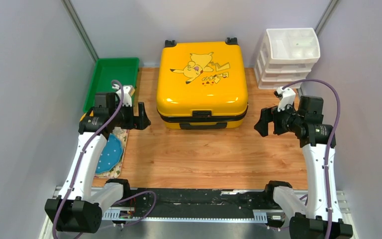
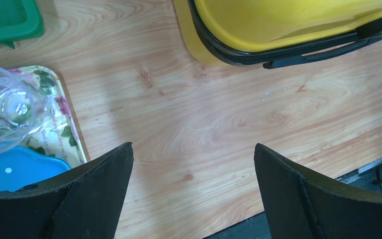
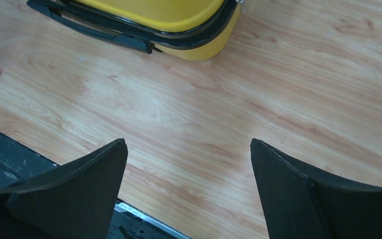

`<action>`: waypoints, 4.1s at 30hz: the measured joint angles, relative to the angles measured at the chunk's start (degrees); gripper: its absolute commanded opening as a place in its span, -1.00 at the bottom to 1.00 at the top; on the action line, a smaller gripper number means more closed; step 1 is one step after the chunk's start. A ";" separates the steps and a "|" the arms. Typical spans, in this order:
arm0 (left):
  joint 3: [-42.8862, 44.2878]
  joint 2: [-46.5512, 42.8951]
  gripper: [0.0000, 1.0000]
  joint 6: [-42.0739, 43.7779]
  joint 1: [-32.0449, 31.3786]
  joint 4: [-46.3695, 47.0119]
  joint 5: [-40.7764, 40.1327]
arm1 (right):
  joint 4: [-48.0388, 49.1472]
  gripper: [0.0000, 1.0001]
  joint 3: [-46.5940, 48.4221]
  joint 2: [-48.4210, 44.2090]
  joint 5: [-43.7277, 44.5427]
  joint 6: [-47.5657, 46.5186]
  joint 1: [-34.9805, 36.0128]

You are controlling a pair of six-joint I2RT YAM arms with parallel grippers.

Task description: Open, take out, and arrange the luggage

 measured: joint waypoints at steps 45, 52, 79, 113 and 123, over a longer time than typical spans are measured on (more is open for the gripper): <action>-13.49 0.52 0.95 6.97 0.15 29.86 40.65 | 3.93 -0.02 12.74 49.55 -35.82 -63.73 -7.28; -13.77 0.52 0.95 8.85 0.15 29.81 40.63 | 2.54 0.03 15.41 52.00 -34.45 -70.53 -3.98; -15.67 1.11 0.92 7.43 0.15 33.73 39.28 | -2.93 -0.10 12.44 50.01 -35.67 -76.83 2.62; -17.92 0.22 0.88 6.23 0.15 35.52 38.88 | 21.38 -0.07 -1.73 42.66 -36.81 -46.75 3.30; -18.25 0.22 0.87 6.23 0.15 35.95 38.91 | 20.15 0.17 -0.85 42.73 -36.50 -47.34 3.39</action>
